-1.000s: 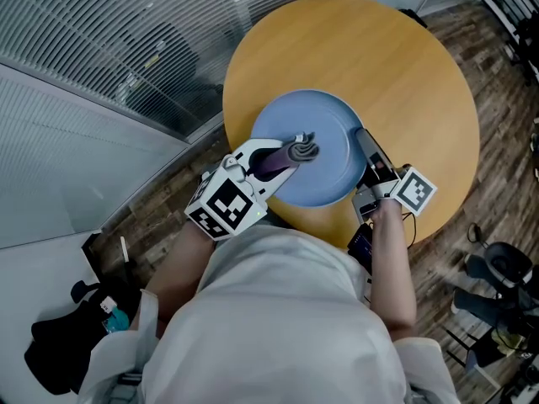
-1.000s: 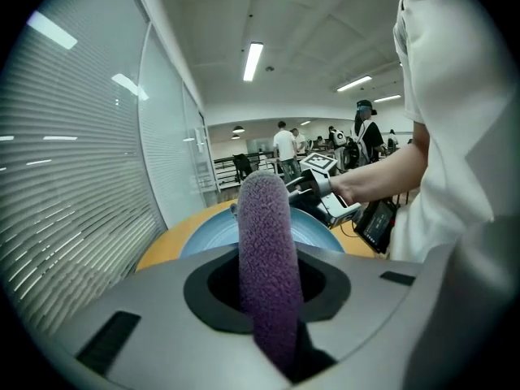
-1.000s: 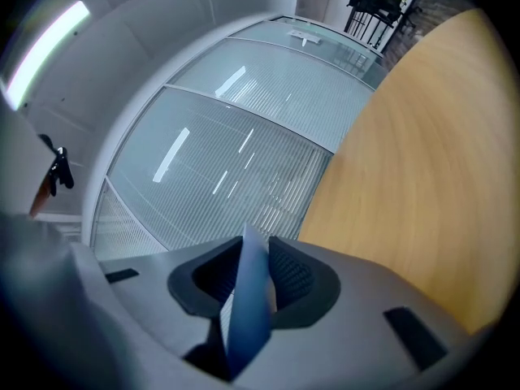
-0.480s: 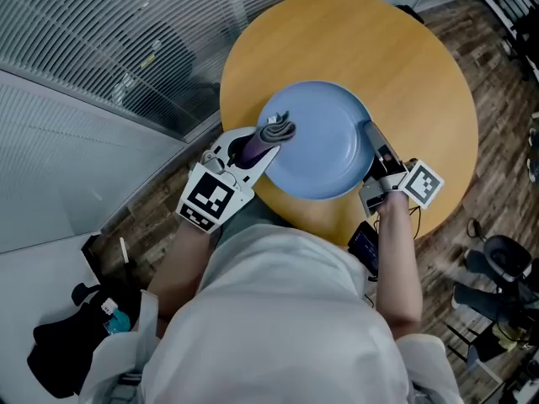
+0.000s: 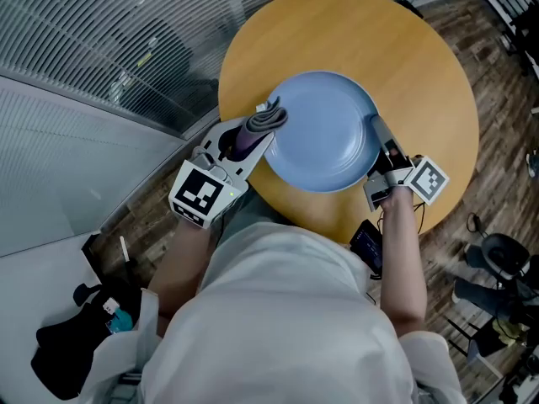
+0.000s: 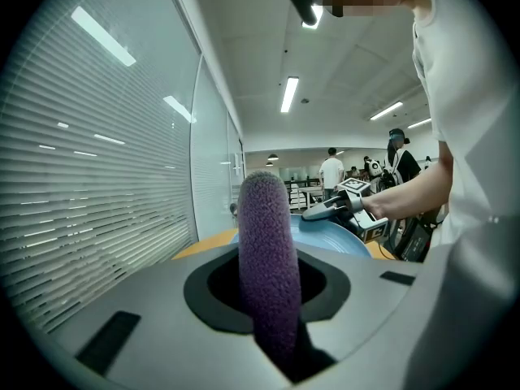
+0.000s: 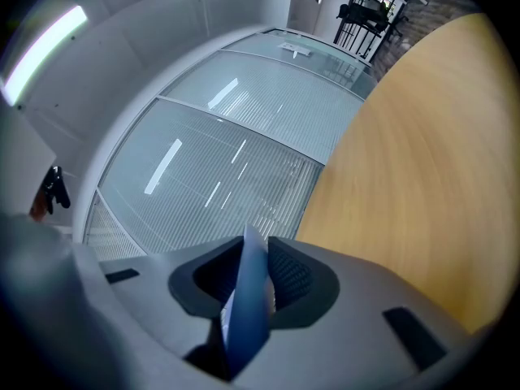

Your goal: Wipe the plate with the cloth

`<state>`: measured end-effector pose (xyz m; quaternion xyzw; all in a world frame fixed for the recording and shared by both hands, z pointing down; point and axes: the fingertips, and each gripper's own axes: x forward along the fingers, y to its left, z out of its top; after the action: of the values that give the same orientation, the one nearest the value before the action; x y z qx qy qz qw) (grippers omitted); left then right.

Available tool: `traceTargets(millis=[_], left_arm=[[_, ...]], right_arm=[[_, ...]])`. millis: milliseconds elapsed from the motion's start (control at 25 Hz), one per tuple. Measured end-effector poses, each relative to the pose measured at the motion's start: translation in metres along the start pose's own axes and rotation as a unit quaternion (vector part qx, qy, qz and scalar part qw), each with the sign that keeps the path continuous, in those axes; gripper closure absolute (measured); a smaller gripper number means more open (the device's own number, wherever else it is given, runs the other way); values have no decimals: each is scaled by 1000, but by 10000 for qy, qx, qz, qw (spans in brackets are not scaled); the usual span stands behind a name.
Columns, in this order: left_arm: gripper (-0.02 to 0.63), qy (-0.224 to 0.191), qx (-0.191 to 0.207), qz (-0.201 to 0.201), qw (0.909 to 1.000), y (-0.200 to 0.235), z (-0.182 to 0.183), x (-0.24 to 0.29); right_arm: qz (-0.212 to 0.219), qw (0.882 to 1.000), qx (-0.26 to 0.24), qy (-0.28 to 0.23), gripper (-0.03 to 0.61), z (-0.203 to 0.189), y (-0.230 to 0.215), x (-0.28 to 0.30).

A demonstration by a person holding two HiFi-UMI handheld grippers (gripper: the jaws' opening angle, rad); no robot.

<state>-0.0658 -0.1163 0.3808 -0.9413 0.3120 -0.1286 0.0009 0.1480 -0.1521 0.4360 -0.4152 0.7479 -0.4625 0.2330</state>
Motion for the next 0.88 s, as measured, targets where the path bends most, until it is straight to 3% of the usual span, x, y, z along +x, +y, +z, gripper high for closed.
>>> traceTargets(millis=[280,880], left_arm=[[531,-19,-281,261,9993,19,-9,-7],[531,149,-344,461,9982,25,-19,-2]], right_arm=[[-15,9999,55,-96,476,7,-6,2],[-63,9993,-3,-363,477,47,-24,7]])
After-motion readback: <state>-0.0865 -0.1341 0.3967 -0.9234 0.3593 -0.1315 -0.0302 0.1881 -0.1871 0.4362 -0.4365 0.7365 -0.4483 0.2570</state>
